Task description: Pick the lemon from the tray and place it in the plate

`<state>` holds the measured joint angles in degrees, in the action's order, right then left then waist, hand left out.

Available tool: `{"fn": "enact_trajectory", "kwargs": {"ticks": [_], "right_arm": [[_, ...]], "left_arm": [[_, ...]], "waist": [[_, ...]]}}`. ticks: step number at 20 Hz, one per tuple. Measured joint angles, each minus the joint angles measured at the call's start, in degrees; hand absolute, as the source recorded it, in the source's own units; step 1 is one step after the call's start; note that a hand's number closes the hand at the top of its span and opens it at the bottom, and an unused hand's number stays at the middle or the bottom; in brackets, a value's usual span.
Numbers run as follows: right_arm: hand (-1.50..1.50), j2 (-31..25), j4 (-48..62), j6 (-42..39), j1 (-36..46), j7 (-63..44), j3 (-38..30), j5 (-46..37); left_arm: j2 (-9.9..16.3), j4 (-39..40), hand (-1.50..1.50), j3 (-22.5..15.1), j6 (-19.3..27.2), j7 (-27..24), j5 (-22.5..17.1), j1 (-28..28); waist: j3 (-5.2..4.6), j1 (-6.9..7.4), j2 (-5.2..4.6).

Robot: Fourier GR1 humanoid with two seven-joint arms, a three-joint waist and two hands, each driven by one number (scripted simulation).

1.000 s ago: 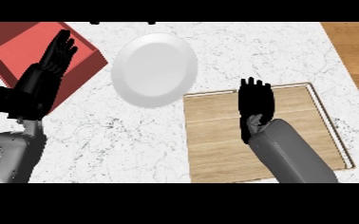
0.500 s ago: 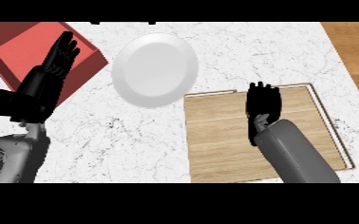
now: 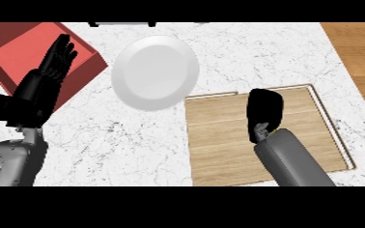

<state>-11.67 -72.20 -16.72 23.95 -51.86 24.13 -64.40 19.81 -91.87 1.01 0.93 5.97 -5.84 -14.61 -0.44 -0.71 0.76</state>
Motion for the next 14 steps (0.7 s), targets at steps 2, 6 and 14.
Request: {"fn": "enact_trajectory", "kwargs": {"ticks": [2,6,14], "right_arm": [[1.50,2.82,-2.88,3.10,-3.66,-5.15,-2.14,-0.66],[1.50,7.46,-9.37,8.88,-11.42,-11.66,-4.69,-4.02],[1.50,10.20,-25.06,14.11,-24.91,-18.16,5.22,-16.63]], "left_arm": [[0.55,0.11,0.00,0.83,0.12,0.21,-0.10,0.69],[1.18,0.10,0.00,2.17,0.45,0.36,-0.34,1.83],[1.46,-0.37,0.00,2.55,-0.36,0.65,-1.07,1.73]], "waist": [[-0.22,-1.52,0.77],[-0.42,-3.88,1.82],[0.06,-2.88,0.94]]}}
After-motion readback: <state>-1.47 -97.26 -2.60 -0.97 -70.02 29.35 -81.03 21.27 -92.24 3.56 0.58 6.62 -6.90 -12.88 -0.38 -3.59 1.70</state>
